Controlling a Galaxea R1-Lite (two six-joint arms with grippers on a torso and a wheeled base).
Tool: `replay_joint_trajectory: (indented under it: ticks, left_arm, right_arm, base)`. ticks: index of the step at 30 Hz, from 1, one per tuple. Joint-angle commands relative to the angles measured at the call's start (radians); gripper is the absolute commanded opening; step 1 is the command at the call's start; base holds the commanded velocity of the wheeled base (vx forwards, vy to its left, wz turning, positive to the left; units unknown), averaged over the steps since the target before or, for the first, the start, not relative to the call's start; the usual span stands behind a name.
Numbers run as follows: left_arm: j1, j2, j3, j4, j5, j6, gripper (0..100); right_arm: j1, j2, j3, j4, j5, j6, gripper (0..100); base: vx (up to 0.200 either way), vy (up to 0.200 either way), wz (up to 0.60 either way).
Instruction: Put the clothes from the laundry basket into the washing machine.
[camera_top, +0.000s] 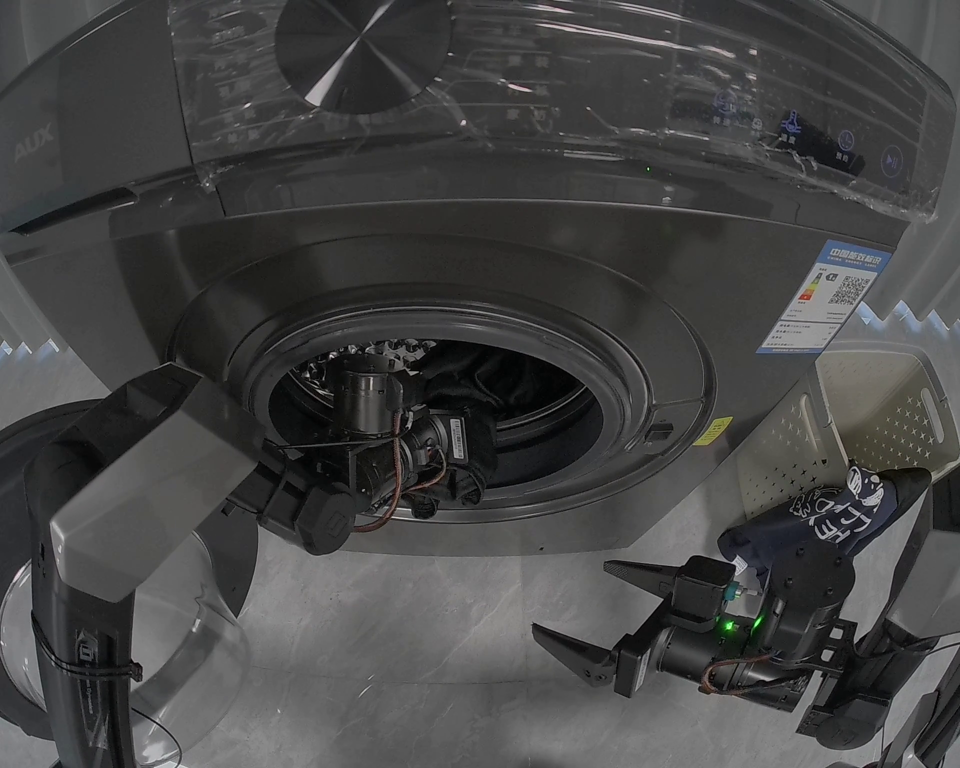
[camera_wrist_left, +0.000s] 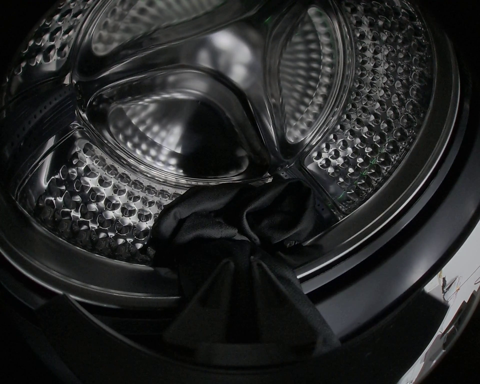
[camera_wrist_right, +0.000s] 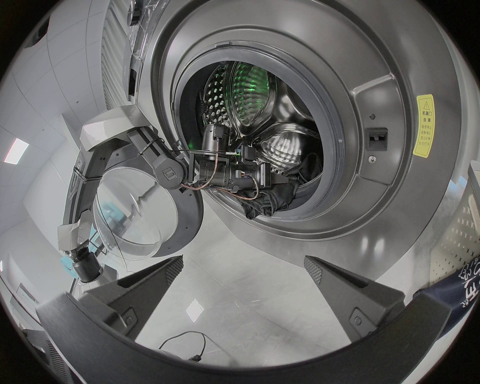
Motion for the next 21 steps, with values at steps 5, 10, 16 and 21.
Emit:
replay_joint_trajectory:
  ticks: [5, 10, 16, 21]
  left_arm:
    - [0.001, 0.042, -0.129, -0.02, 0.003, -0.042, 0]
    - [0.002, 0.072, -0.207, -0.115, 0.016, -0.126, 0]
    - [0.002, 0.085, -0.208, -0.198, 0.019, -0.123, 100]
    - [-0.013, 0.019, -0.127, -0.183, 0.022, -0.122, 100]
  right_arm:
    - [0.0, 0.002, -0.016, 0.0, 0.0, 0.0, 100]
    - [0.0, 0.002, -0.018, 0.0, 0.0, 0.0, 100]
    - [-0.001, 0.002, -0.018, 0.0, 0.0, 0.0, 100]
    - [-0.001, 0.002, -0.018, 0.0, 0.0, 0.0, 100]
  base:
    - [0.0, 0.0, 0.0]
    - [0.0, 0.0, 0.0]
    - [0.0, 0.0, 0.0]
    - [0.0, 0.0, 0.0]
